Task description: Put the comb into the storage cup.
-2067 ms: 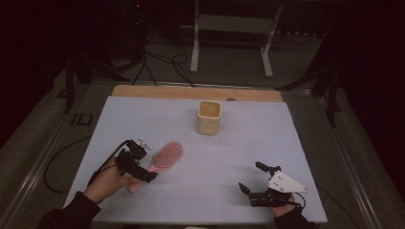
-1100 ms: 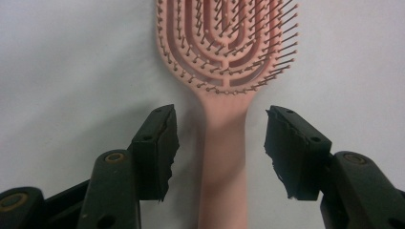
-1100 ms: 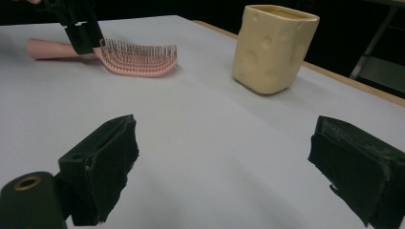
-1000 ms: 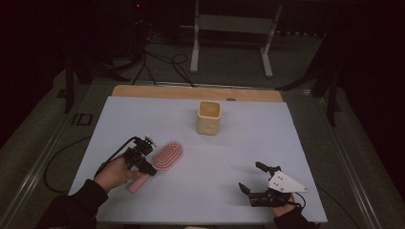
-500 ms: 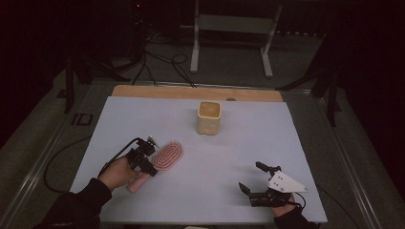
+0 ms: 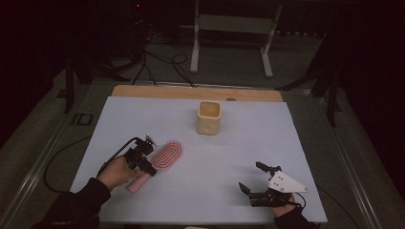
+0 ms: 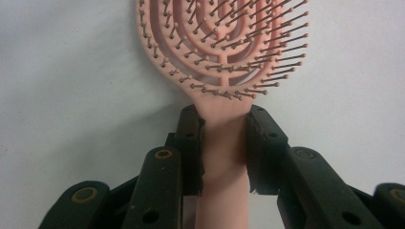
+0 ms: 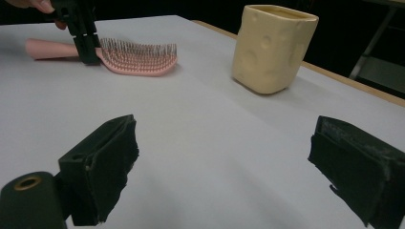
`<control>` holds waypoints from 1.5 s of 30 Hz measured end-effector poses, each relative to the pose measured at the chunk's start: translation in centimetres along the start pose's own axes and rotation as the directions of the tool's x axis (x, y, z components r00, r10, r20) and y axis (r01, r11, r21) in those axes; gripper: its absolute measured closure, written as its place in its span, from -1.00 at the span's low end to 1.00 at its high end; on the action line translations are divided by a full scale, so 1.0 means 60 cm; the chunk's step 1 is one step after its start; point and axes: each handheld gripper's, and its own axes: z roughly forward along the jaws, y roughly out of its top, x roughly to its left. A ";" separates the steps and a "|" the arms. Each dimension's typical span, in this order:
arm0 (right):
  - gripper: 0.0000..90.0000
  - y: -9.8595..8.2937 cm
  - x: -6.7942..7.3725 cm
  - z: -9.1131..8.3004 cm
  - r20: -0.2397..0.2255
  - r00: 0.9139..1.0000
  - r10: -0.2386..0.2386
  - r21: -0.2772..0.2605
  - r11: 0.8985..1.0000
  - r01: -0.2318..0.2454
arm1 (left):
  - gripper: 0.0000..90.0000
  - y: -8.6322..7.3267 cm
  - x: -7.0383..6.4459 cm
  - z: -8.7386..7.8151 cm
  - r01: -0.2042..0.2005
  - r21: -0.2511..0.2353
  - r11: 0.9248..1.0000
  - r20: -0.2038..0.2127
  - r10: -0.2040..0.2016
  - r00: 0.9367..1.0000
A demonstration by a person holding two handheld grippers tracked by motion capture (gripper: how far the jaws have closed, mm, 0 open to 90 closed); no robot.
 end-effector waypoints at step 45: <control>-0.81 0.000 -0.001 0.001 0.003 1.000 0.005 0.002 1.000 -0.005 | 0.57 0.030 -0.020 -0.115 -0.100 -0.403 0.910 -0.040 0.092 0.995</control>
